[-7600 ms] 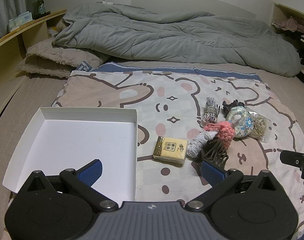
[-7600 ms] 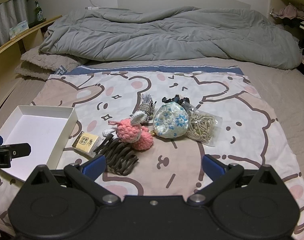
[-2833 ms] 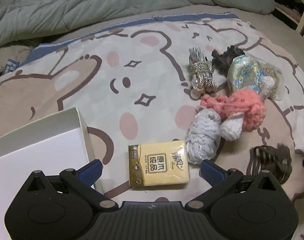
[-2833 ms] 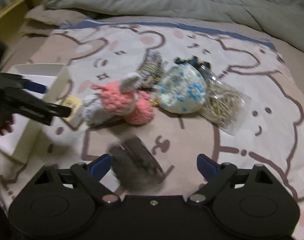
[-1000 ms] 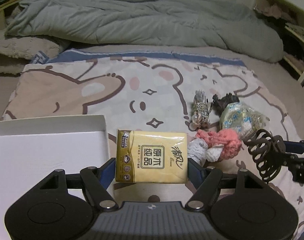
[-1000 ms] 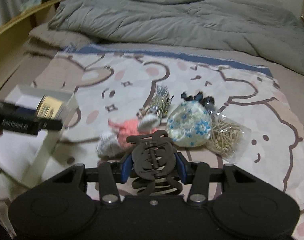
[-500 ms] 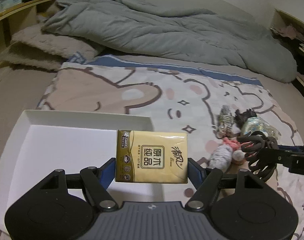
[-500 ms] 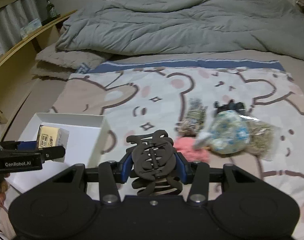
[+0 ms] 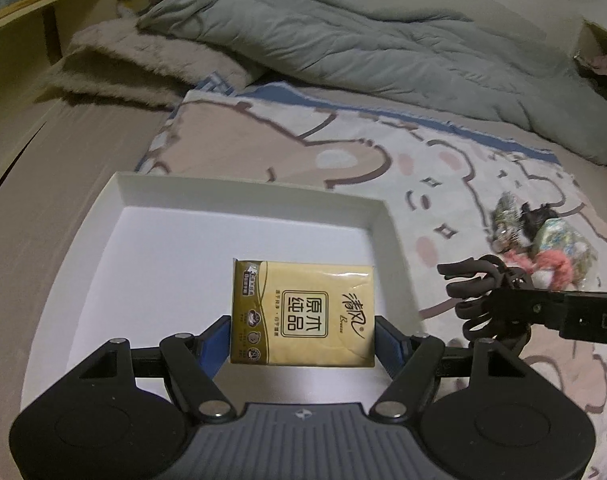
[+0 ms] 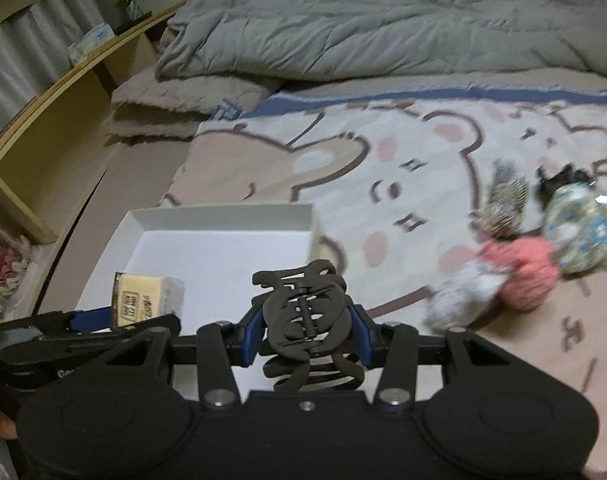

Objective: Organize objects
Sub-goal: 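Carry the tissue pack and the claw clip over the white box with both tools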

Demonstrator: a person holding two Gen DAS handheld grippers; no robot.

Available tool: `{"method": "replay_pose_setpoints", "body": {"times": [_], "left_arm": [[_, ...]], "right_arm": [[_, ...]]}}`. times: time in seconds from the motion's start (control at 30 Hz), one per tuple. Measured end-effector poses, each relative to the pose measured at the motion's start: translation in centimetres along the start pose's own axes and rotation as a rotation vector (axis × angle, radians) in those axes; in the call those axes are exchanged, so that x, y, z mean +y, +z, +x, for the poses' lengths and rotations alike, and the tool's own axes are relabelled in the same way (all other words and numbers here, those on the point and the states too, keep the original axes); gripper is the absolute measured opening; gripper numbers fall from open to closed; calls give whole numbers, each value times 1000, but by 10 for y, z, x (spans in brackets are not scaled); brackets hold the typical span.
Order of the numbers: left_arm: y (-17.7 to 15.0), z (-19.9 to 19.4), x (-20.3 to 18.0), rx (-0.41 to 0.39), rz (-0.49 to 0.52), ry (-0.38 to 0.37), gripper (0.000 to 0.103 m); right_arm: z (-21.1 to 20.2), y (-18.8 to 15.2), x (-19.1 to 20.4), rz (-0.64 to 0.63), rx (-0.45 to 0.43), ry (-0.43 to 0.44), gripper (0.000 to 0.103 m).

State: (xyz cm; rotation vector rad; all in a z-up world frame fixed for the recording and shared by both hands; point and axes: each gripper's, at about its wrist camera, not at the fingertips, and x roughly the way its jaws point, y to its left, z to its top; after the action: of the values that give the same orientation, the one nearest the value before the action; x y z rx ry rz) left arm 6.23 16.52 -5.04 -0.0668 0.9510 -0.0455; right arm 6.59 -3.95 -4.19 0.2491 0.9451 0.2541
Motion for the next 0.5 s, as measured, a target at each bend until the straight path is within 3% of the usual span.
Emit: {"method": "replay_pose_setpoints", "body": {"times": [0.33,0.5], "left_arm": [[-20,13,27,78,-7,11,74],[-28,19,32,113,-4,9,74]], "right_arm": [[39,-20,31,99,96,14,47],[46,-25,42,123,94,34,47]]}}
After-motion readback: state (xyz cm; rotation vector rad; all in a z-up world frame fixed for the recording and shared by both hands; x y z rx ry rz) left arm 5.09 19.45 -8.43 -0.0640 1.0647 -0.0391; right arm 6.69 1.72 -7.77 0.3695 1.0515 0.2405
